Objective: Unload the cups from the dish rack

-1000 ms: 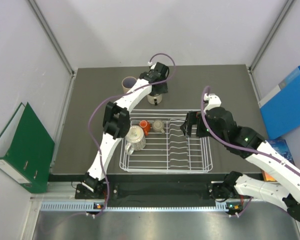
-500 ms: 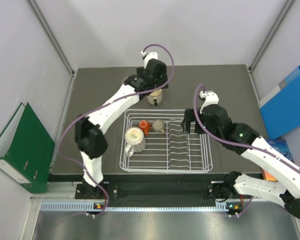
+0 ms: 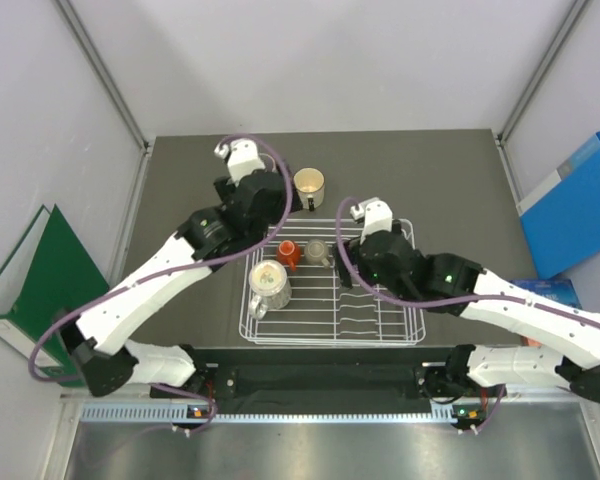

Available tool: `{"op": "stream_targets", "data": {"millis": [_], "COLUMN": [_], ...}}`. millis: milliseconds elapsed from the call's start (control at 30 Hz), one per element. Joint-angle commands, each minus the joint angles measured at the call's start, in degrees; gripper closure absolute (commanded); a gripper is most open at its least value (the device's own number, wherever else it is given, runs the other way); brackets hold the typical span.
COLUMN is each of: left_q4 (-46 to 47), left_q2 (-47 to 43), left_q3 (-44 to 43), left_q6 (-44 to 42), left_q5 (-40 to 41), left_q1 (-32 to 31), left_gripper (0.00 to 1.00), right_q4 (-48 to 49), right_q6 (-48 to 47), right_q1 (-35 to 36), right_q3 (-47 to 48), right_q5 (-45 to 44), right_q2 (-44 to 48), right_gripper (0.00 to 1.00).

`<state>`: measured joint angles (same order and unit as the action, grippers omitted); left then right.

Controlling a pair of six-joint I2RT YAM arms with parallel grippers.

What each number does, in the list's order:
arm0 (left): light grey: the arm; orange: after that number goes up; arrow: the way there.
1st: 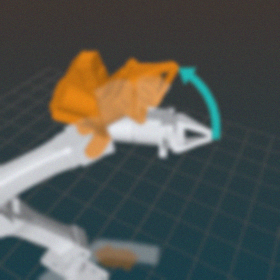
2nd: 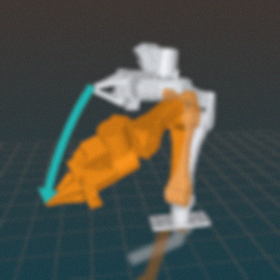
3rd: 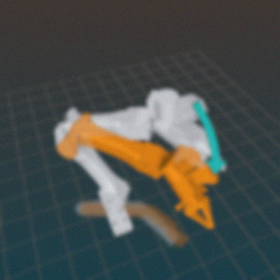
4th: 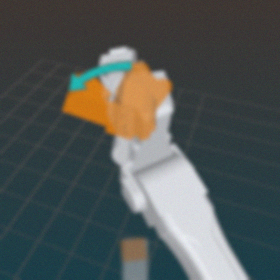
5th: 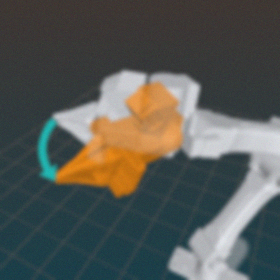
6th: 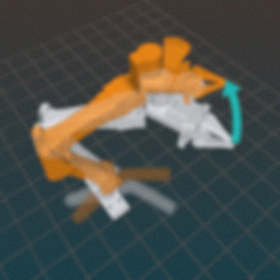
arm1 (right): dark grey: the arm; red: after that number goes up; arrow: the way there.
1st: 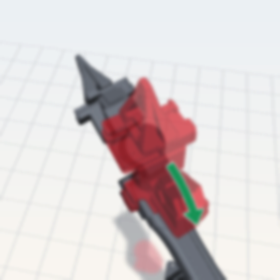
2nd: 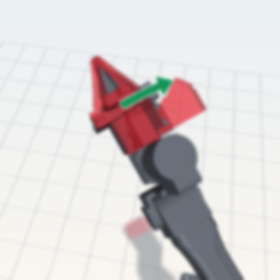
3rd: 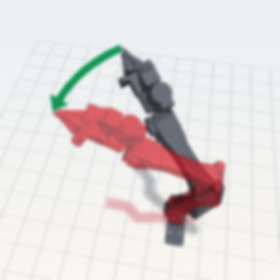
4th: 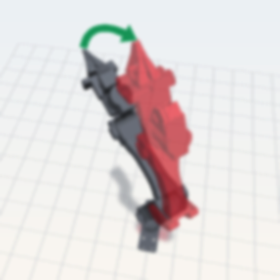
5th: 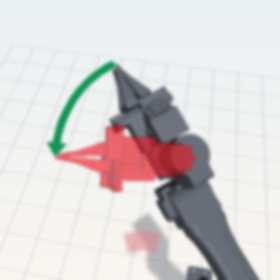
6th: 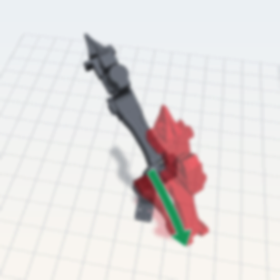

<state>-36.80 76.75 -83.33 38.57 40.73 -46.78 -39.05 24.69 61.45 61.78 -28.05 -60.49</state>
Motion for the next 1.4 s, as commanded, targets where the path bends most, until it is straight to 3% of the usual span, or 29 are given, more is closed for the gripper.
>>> {"op": "stream_targets", "data": {"millis": [0,133,267,367,533,700,800,967,1100,1367], "left_q4": [-7.0,-14.2,-27.1,-32.0,-31.8,-42.2,-49.6,-49.6,-49.6,-49.6], "left_q2": [-8.0,-12.5,-9.7,-10.5,-18.0,-19.5,-19.7,-23.1,-21.9,-23.8], "left_q3": [7.1,10.6,6.5,6.5,10.5,9.4,7.2,8.7,8.5,9.4], "left_q6": [9.1,14.3,18.7,23.7,27.7,33.6,42.4,48.4,47.4,49.2], "left_q5": [5.8,3.1,2.6,5.7,5.9,10.4,15.1,17.5,17.1,18.1], "left_q1": [-2.9,-3.7,-7.5,-12.6,-14.2,-14.2,-14.2,-14.0,-14.0,-14.0], "left_gripper": [0.01,0.01,0.01,0.01,0.01,0.01,0.01,0.01,0.01,0.01], "right_q4": [1.7,4.3,4.9,7.0,9.9,11.4,13.7,15.0,15.1,6.0], "right_q6": [2.9,6.4,8.8,7.7,8.6,10.0,11.3,13.5,17.5,31.0], "right_q1": [5.5,7.4,7.4,8.8,14.8,20.3,21.8,23.5,24.4,25.7], "right_q3": [3.6,2.8,3.3,3.3,3.5,8.0,9.5,13.9,16.5,30.2], "right_q5": [-8.1,-9.3,-5.8,-2.3,-2.1,-2.6,-1.8,-3.1,-5.1,-9.0], "right_q2": [-3.4,-3.7,-4.7,-6.1,-10.5,-18.4,-21.6,-27.1,-31.4,-45.3], "right_gripper": [0.00,0.01,0.00,0.00,0.02,0.05,0.05,0.05,0.07,0.22]}}
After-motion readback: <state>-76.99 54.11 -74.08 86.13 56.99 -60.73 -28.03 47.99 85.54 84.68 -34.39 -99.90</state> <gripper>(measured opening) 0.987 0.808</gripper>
